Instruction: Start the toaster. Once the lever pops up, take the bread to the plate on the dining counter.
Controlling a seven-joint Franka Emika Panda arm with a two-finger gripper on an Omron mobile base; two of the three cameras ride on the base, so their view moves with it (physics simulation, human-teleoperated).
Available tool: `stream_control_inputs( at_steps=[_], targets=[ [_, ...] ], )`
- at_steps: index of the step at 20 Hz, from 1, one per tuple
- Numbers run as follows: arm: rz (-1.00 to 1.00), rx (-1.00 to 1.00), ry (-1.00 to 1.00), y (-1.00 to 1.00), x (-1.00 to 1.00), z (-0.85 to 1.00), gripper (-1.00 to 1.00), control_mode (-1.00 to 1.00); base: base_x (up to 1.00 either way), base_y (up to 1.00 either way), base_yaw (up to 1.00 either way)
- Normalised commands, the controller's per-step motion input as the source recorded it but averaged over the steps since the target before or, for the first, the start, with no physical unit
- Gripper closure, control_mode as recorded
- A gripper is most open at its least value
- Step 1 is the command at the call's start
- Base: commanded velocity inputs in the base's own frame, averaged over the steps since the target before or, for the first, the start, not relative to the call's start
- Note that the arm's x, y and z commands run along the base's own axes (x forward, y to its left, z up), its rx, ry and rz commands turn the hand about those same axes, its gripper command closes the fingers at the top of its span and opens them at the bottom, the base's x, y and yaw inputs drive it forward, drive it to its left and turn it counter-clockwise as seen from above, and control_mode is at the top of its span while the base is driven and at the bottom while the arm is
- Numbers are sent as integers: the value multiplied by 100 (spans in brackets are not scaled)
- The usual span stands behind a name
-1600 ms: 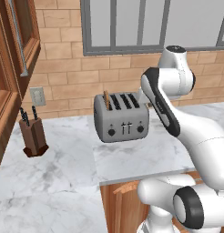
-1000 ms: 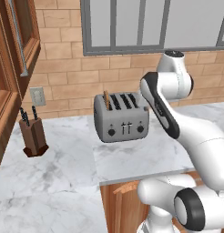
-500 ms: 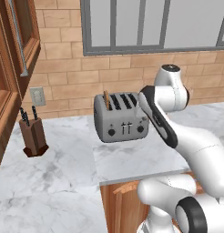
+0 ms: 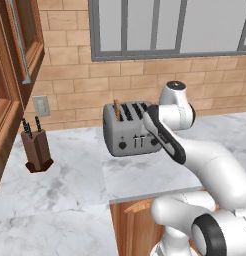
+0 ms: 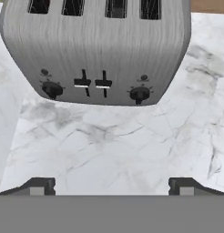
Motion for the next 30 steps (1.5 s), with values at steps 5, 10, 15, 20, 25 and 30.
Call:
stream_control_inputs(
  at_steps=[5, 10, 15, 20, 25, 30],
  targets=[
    [0, 0, 0, 14, 27, -17, -100, -100, 0, 0, 0],
    [0, 1, 0, 4, 15, -18, -100, -100, 0, 0, 0],
    [0, 0, 0, 6, 10, -15, -100, -100, 0, 0, 0],
    [0, 1, 0, 2, 11, -16, -100, -100, 0, 0, 0],
    [0, 1, 0, 0, 3, -10, -100, -100, 0, 0, 0],
    [0, 0, 0, 0, 0, -1, -100, -100, 0, 0, 0]
  ],
)
